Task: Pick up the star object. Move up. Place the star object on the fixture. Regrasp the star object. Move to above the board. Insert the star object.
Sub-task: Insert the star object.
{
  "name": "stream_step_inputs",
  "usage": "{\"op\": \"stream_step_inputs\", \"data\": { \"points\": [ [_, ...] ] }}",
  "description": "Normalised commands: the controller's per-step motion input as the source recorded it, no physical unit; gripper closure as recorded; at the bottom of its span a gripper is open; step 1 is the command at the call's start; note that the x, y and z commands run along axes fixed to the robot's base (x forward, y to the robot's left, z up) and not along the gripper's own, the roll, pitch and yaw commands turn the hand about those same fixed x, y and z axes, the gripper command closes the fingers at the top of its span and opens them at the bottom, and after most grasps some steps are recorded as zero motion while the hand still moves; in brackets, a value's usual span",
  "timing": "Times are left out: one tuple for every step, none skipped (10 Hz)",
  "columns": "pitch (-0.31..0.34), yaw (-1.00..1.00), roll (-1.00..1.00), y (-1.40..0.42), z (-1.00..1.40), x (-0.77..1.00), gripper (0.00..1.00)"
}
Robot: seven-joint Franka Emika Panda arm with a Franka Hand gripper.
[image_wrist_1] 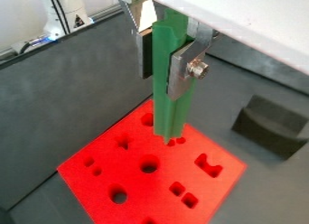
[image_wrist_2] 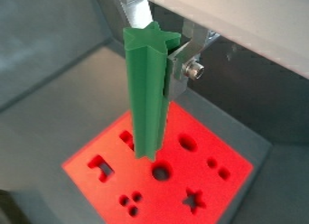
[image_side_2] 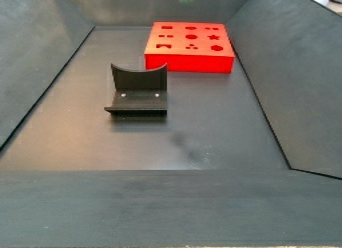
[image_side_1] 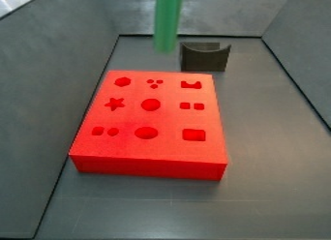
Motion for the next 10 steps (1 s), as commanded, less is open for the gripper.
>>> {"op": "stream_step_inputs", "data": {
  "points": [
    [-0.063, -0.23, -0.06, 0.0, -0.86, -0.99, 1.0],
    [-0.06, -0.25, 0.0, 0.0, -0.72, -1.0, 1.0],
    [-0.044, 0.0, -0.03, 0.08, -0.04, 0.0, 1.0],
    [0.0, 0.0, 0.0, 0.05, 0.0, -0.05, 1.0],
    [-0.107, -0.51, -0.07, 0.0, -0.17, -0.65, 1.0],
    [-0.111, -0.57, -0.13, 0.0, -0.25, -0.61, 1.0],
    [-0.159, -0.55, -0.12, 0.0, -0.16, -0.55, 1.0],
    [-0.176, -0.27, -0.08, 0.0, 0.0, -0.25, 1.0],
    [0.0, 0.0, 0.0, 0.0, -0.02, 0.0, 1.0],
    [-0.131, -0.73, -0.09, -0.05, -0.24, -0.29, 1.0]
  ]
}}
